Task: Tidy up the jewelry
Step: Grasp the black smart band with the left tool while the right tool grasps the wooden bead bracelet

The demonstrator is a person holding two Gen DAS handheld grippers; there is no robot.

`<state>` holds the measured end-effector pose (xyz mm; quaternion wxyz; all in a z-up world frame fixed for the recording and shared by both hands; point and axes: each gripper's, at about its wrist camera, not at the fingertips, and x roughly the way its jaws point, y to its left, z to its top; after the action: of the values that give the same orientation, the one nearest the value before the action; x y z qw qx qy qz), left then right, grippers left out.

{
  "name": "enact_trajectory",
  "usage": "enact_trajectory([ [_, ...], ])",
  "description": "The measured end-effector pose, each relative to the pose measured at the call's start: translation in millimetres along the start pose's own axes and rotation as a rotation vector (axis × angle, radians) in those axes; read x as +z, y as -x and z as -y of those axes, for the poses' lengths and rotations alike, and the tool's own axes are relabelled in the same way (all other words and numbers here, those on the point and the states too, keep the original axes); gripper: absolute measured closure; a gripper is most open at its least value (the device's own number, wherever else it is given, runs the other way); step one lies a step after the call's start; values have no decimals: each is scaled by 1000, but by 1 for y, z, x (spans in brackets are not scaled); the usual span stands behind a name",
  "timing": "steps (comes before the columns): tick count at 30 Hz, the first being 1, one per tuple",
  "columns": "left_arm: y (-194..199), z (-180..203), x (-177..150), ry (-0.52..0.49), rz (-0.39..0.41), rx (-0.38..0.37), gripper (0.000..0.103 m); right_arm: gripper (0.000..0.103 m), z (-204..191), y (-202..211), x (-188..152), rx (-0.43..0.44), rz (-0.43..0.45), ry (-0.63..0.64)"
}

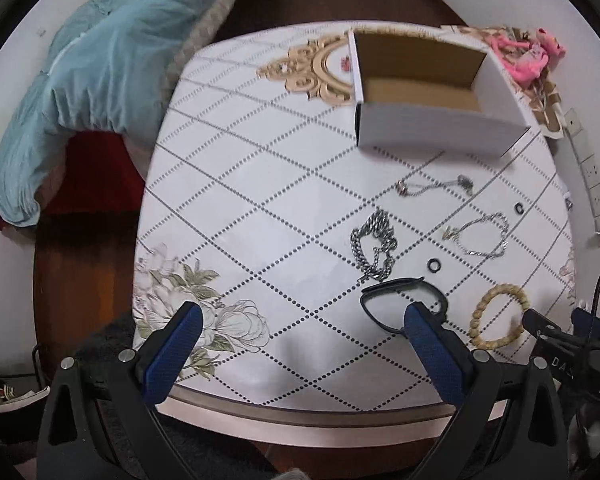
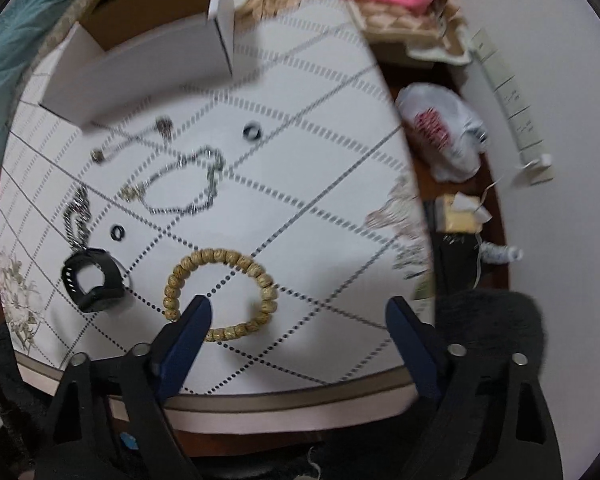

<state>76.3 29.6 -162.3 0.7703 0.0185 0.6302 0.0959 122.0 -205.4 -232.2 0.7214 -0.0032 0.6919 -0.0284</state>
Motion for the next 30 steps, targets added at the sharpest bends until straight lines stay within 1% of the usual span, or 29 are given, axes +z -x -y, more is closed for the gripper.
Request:
enact_trajectory([
  [4,-20,0,0,-1,-35,9,0,23,-6,-15,-5,3,-11,15],
  [9,-42,0,2,8,-85,-20,1,33,-10,-21,-8,19,-34,23],
  [11,-51,2,2,7,-101,-56,1,41,-12,-24,-8,23,-44,23],
  [13,-58,2,2,7,-117,-93,2,45,-11,-26,-7,32,-46,23],
  [14,-62,2,2,11,-123,-114,5,46,-10,-26,-7,34,-42,24],
  [15,-66,3,2,14,-135,-130,13,46,-10,-27,-7,34,-38,25],
  [16,-71,4,2,18,-155,-151,18,46,-11,-26,-8,35,-36,26],
  [17,-76,4,3,23,-171,-170,20,46,-10,-27,-8,35,-34,27],
  [19,-84,8,3,20,-186,-194,30,46,-11,-27,-9,34,-30,29],
  [20,-89,11,4,15,-193,-200,32,46,-11,-27,-8,35,-29,31],
  [21,-92,14,4,7,-195,-203,40,46,-10,-27,-7,35,-28,33],
  [22,-95,16,5,0,-193,-202,46,46,-10,-26,-8,36,-27,35],
  [23,-94,18,6,-12,-172,-194,49,46,-10,-26,-9,35,-24,38],
  [25,-93,22,7,-40,-141,-174,67,46,-11,-25,-10,35,-17,39],
  [26,-91,24,7,-54,-124,-176,74,46,-11,-24,-11,34,-11,42],
  [27,-91,25,8,-64,-115,-176,86,46,-11,-24,-12,34,-2,44],
  [28,-91,26,7,-72,-107,-176,94,47,-11,-23,-14,35,8,46],
  [30,-92,27,6,-73,-97,-172,94,63,-13,-20,-17,35,35,60],
])
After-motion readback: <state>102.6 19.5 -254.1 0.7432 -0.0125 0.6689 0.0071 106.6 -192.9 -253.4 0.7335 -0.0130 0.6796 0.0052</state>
